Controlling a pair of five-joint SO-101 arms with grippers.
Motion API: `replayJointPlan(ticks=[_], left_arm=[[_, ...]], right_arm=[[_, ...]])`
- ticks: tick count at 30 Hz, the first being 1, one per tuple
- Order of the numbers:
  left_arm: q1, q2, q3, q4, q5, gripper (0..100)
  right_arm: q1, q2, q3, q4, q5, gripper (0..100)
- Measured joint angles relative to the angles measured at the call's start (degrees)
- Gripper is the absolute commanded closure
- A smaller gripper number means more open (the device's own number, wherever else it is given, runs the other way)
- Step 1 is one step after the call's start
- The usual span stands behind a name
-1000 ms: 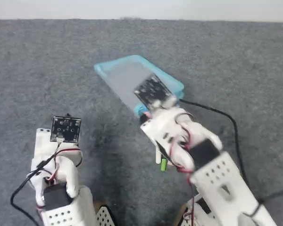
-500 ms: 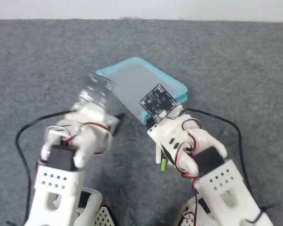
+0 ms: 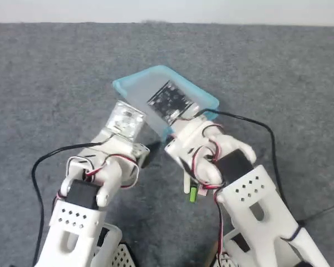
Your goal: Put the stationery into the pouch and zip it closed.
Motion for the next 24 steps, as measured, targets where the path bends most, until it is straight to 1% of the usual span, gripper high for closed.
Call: replayJointPlan(ticks=[3, 7, 14, 16, 20, 24], left_arm=[[-0.8, 0.0, 2.2, -3.3, 0.0, 73], [-1.2, 0.0, 2.5, -3.7, 0.0, 73], [-1.2, -0.9, 2.1, 3.4, 0.0, 73], [-1.0, -3.1, 2.0, 5.4, -0.2, 73], [2.2, -9.6, 2.0, 9.8, -0.2, 73], [2.9, -12.4, 2.0, 10.3, -0.2, 73]], right_arm=[[-2.2, 0.0, -0.1, 0.9, 0.0, 99.2], [-2.8, 0.0, -0.1, 1.1, 0.0, 99.2], [-2.8, 0.0, -0.1, 1.1, 0.0, 99.2], [-2.8, 0.0, -0.1, 1.1, 0.0, 99.2], [-2.8, 0.0, -0.1, 1.1, 0.0, 99.2], [-2.8, 0.0, -0.1, 1.1, -1.7, 99.2]])
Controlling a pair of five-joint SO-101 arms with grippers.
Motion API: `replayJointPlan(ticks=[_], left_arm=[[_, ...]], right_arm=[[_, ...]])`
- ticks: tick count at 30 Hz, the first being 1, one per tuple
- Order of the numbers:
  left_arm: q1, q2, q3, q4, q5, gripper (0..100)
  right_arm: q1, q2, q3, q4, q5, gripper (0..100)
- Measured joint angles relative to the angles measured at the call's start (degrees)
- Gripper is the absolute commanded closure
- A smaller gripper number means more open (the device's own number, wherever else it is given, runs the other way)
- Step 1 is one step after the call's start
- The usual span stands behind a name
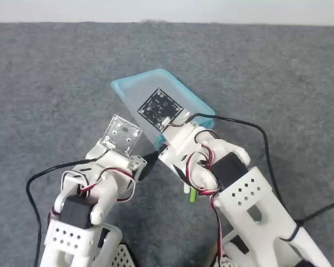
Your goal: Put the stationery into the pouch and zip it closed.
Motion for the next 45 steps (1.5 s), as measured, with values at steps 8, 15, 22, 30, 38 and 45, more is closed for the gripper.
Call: replayJointPlan(ticks=[8, 15, 22, 30, 38, 45], left_arm=[[-2.2, 8.4, 1.4, -11.8, 0.0, 73], [-5.8, 20.7, 1.4, -19.5, 0.0, 73], [-5.2, 20.5, 1.2, -15.4, 0.0, 73], [-2.1, 3.7, 1.9, -6.2, 0.0, 69], [-2.2, 1.0, 3.4, -7.4, 0.0, 69], [-4.7, 2.0, 6.1, -14.8, 0.0, 69]], right_arm=[[0.0, 0.0, -0.4, 1.1, -0.4, 99.2], [0.1, 0.0, -0.4, 1.2, -0.4, 99.2], [0.1, 0.0, -0.4, 1.7, -0.4, 99.2], [1.7, 0.0, -0.4, -4.0, -4.5, 99.2], [-0.1, 0.0, 0.3, -6.2, -4.6, 99.2], [-2.5, 0.0, 0.3, -5.5, -4.6, 99.2]])
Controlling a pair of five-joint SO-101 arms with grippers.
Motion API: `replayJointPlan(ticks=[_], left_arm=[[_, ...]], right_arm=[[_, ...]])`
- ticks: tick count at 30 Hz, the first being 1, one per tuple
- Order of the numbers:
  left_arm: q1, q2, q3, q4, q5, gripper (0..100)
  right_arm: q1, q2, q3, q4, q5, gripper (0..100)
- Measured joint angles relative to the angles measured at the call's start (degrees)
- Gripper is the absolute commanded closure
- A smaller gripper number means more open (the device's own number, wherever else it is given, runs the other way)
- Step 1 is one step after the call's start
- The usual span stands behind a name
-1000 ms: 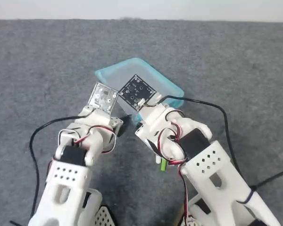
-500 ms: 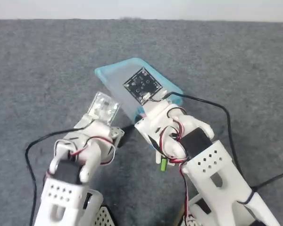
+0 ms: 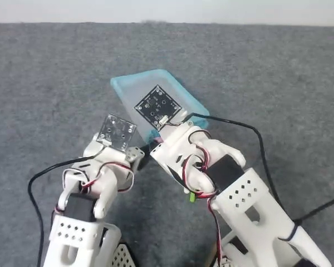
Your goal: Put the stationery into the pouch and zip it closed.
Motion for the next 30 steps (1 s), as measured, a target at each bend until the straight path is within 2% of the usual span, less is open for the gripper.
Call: replayJointPlan(ticks=[5, 10, 21, 30], left_arm=[[-3.3, 10.4, -0.7, -6.2, 0.2, 69], [-3.8, 19.6, -3.4, -8.0, 0.0, 69], [-4.1, 20.0, -3.5, -8.0, 0.0, 69], [-8.8, 20.0, -3.5, -9.8, 0.0, 69]], right_arm=[[0.0, 0.0, 0.1, 1.7, 0.0, 99.2], [0.0, -0.6, 2.5, 2.2, 2.2, 99.2], [9.3, -3.4, 12.3, 1.1, 6.7, 99.2], [13.5, -3.8, 12.5, 1.1, 8.2, 99.2]])
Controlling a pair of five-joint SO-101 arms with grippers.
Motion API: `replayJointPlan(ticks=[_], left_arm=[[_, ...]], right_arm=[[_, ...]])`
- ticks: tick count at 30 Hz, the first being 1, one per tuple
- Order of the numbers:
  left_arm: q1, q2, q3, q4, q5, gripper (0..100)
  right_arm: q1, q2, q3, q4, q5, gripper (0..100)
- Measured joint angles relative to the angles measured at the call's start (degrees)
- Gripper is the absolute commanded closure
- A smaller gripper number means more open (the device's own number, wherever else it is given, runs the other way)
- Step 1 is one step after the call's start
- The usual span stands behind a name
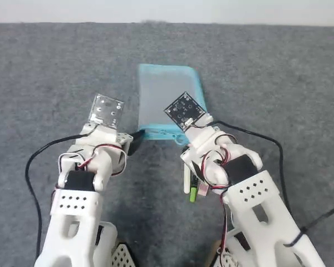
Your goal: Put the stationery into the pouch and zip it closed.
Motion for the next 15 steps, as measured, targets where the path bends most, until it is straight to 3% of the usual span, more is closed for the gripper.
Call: replayJointPlan(ticks=[4, 10, 15], left_arm=[[0.1, 0.0, 0.0, 0.0, 0.0, 69], [3.3, 0.0, 0.0, 0.0, 0.0, 69], [3.8, 0.0, 0.0, 0.0, 1.8, 69]], right_arm=[[-1.1, -3.4, -0.2, 1.1, 0.0, 99.2], [-10.5, -5.7, -3.5, 4.7, 0.0, 99.2], [-14.1, -5.7, -3.5, 5.5, 0.1, 99.2]])
